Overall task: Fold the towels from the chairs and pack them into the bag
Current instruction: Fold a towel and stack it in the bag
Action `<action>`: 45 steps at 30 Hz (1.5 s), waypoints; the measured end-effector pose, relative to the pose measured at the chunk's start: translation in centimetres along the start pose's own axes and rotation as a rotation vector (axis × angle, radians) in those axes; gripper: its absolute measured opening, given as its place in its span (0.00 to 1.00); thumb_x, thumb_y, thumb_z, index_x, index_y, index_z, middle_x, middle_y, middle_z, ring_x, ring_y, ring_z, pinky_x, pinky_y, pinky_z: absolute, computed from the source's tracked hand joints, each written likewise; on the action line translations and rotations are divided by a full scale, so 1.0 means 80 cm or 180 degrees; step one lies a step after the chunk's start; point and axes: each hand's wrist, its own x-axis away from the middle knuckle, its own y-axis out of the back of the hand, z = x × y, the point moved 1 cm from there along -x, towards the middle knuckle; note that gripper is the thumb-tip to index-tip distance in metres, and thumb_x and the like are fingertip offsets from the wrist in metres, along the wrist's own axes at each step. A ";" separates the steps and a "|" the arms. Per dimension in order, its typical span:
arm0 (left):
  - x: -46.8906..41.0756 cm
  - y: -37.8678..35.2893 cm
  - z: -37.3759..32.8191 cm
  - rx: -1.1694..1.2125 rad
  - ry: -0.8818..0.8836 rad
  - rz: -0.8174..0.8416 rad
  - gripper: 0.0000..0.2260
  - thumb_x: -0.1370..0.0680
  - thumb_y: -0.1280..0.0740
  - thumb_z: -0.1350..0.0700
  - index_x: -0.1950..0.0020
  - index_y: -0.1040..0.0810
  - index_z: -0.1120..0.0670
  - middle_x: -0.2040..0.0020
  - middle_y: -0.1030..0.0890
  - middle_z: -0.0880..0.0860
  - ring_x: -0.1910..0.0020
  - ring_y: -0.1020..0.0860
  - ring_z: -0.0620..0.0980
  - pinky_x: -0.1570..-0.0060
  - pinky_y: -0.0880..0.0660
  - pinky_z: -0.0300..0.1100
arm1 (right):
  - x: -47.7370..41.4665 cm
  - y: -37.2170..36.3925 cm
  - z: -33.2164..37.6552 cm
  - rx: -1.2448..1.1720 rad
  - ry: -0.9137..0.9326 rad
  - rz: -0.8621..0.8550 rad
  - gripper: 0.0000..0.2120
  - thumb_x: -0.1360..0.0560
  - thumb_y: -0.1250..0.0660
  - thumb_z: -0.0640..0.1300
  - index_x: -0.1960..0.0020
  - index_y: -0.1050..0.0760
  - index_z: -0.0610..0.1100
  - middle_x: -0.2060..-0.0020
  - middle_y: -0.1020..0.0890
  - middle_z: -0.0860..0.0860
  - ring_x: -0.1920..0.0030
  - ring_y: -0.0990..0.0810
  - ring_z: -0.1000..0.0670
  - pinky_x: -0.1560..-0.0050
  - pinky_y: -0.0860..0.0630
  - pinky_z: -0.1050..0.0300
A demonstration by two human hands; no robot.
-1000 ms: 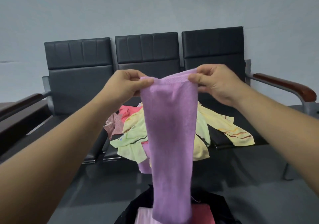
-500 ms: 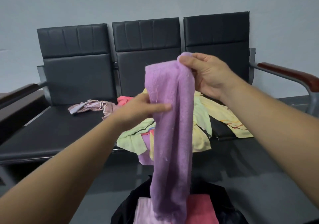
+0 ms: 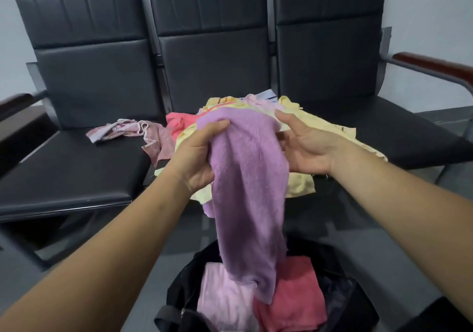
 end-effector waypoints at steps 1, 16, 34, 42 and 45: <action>-0.002 0.002 0.000 0.0052 -0.0004 -0.0068 0.19 0.24 0.31 0.59 0.34 0.23 0.64 0.44 0.17 0.62 0.45 0.16 0.57 0.47 0.18 0.50 | -0.002 0.005 -0.011 0.0052 -0.0015 0.0110 0.18 0.28 0.32 0.59 0.49 0.16 0.46 0.60 0.17 0.49 0.57 0.19 0.48 0.39 0.26 0.47; -0.031 0.054 0.005 -0.1513 0.0148 0.0044 0.23 0.26 0.28 0.50 0.33 0.22 0.57 0.36 0.18 0.58 0.36 0.19 0.56 0.38 0.22 0.51 | -0.039 -0.004 -0.021 -0.0642 0.0710 0.0044 0.27 0.27 0.26 0.39 0.29 0.25 0.35 0.37 0.18 0.40 0.39 0.17 0.44 0.39 0.19 0.50; -0.009 0.011 0.019 0.0061 0.0406 0.0039 0.16 0.26 0.39 0.57 0.43 0.16 0.52 0.51 0.18 0.53 0.53 0.18 0.51 0.48 0.23 0.44 | -0.035 0.012 -0.003 -0.0873 0.0488 -0.0636 0.29 0.21 0.37 0.65 0.31 0.23 0.44 0.39 0.15 0.47 0.38 0.17 0.45 0.36 0.22 0.46; -0.007 0.013 0.009 0.0346 0.0172 0.0231 0.19 0.21 0.35 0.50 0.39 0.18 0.63 0.37 0.18 0.62 0.38 0.19 0.58 0.38 0.22 0.51 | -0.026 0.002 -0.021 -0.0065 0.0334 0.0156 0.25 0.25 0.28 0.45 0.29 0.24 0.42 0.38 0.17 0.46 0.41 0.17 0.46 0.43 0.19 0.49; -0.010 0.024 0.006 -0.0472 0.0135 0.0148 0.19 0.22 0.33 0.62 0.31 0.25 0.64 0.36 0.19 0.63 0.37 0.20 0.59 0.37 0.22 0.54 | -0.031 0.008 -0.017 -0.0070 0.0516 -0.0111 0.27 0.29 0.26 0.42 0.31 0.22 0.38 0.39 0.17 0.44 0.43 0.18 0.46 0.42 0.20 0.49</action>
